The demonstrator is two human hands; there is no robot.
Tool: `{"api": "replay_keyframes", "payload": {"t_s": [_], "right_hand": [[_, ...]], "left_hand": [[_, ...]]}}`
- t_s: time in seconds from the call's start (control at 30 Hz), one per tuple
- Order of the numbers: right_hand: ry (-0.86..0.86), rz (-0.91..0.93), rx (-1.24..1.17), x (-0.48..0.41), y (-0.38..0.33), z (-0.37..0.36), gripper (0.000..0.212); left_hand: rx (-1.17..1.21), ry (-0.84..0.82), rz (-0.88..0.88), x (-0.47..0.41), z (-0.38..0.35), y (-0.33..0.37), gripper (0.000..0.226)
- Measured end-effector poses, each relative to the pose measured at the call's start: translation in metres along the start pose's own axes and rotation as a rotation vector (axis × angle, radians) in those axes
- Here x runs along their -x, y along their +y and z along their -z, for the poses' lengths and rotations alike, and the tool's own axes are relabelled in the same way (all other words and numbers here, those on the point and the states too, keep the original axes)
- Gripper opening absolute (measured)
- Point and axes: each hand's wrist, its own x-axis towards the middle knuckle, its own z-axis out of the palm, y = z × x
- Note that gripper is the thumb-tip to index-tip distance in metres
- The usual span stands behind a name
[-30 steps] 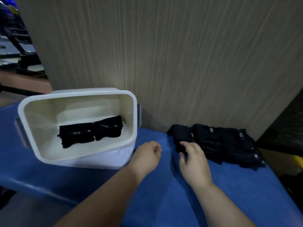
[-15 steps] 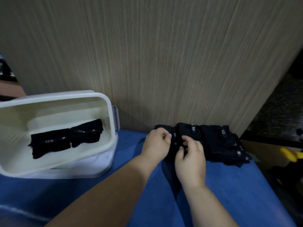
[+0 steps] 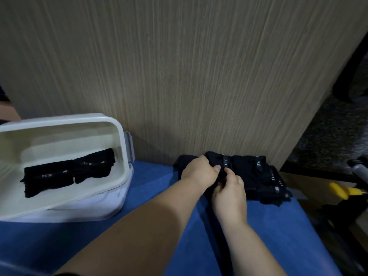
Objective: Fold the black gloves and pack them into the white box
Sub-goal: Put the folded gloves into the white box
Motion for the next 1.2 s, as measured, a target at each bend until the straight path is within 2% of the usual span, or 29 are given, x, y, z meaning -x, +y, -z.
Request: {"api": "replay_keyframes", "payload": {"t_s": [0.17,0.4,0.53,0.67,0.9,1.03,1.2], "right_hand": [[0.003,-0.005,-0.014,-0.001,0.002,0.004,0.048],[-0.012,-0.005,-0.005,-0.002,0.002,0.005,0.050],[-0.020,-0.009,0.003,-0.003,0.002,0.006,0.052],[-0.012,0.005,-0.004,-0.003,0.002,0.009,0.051],[0.119,0.066,-0.085,-0.003,-0.003,0.017,0.040],[0.219,0.101,-0.169,-0.001,-0.009,0.025,0.033],[0.292,0.127,-0.284,0.001,-0.022,0.032,0.026]], "left_hand": [[0.074,0.025,0.022,0.001,-0.004,0.004,0.044],[0.137,-0.016,0.145,0.000,-0.003,0.010,0.054],[0.210,-0.096,0.157,-0.001,-0.001,0.012,0.037],[0.357,-0.123,0.207,-0.003,-0.001,0.011,0.038],[0.620,-0.032,0.137,0.000,0.001,0.012,0.020],[0.770,-0.001,0.123,0.005,0.011,0.017,0.022],[0.967,-0.080,0.160,0.011,0.031,0.016,0.035]]}}
